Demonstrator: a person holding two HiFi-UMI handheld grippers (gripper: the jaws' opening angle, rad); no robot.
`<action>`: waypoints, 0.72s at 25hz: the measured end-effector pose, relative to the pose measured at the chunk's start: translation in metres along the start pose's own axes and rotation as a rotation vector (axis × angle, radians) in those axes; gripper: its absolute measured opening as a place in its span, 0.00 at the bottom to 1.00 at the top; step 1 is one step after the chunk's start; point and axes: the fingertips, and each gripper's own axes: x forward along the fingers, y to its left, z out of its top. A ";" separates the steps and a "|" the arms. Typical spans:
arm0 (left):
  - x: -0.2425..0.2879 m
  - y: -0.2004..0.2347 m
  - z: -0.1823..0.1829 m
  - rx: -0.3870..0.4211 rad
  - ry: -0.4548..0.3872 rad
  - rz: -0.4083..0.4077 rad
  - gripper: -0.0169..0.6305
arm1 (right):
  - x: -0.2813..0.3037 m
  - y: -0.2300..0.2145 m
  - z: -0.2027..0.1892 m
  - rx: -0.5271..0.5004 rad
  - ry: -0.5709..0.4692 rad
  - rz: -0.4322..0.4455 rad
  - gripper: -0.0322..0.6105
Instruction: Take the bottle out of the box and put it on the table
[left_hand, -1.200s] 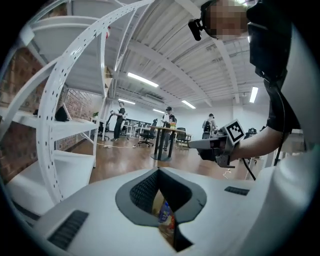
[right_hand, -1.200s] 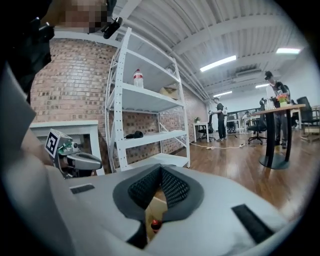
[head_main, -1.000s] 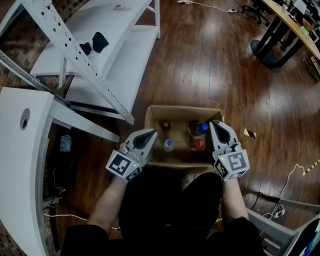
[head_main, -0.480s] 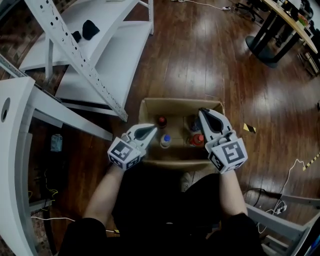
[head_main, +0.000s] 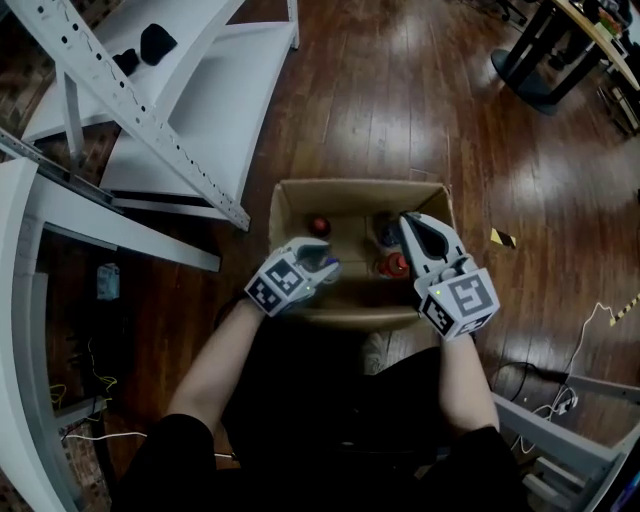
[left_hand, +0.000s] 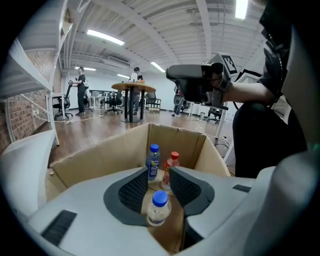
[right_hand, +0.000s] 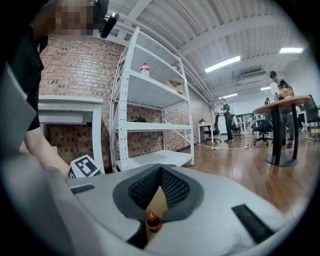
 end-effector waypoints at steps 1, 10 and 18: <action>0.007 -0.002 -0.006 0.006 0.034 -0.011 0.25 | 0.000 0.001 -0.003 -0.001 0.009 0.009 0.06; 0.059 -0.020 -0.048 0.060 0.255 -0.114 0.54 | 0.001 0.001 -0.011 -0.003 0.031 0.033 0.05; 0.097 -0.019 -0.088 0.001 0.355 -0.105 0.62 | -0.011 -0.001 -0.008 0.011 0.023 0.038 0.05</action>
